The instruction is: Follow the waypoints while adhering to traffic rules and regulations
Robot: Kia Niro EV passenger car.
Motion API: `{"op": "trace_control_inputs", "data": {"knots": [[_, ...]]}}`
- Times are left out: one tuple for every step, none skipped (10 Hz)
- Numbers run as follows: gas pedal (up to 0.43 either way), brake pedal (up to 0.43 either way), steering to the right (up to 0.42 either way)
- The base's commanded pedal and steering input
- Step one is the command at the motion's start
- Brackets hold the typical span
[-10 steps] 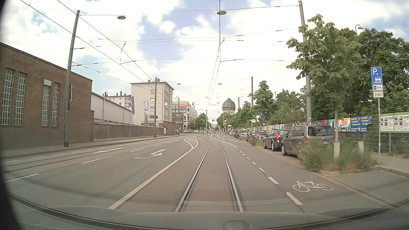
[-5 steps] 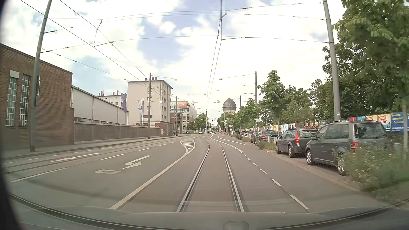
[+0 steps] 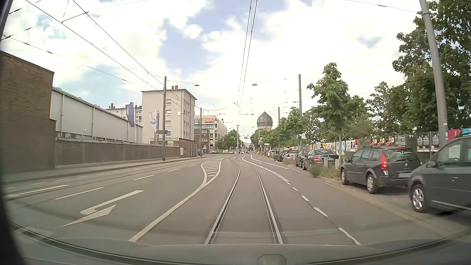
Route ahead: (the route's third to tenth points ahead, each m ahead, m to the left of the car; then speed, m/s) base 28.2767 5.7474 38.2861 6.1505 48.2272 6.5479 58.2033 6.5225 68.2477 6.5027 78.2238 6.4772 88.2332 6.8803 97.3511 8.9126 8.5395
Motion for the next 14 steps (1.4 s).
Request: {"op": "trace_control_inputs", "data": {"knots": [[0.008,0.024,-0.002],[0.008,0.024,-0.002],[0.008,0.024,-0.002],[0.008,0.024,-0.002],[0.008,0.024,-0.002],[0.008,0.024,-0.003],[0.0,0.024,-0.003],[0.0,0.024,-0.002],[0.0,0.024,-0.002],[0.0,0.024,-0.004],[0.0,0.024,-0.004],[0.0,0.024,-0.004],[0.0,0.024,-0.004],[0.0,0.024,-0.004]]}}
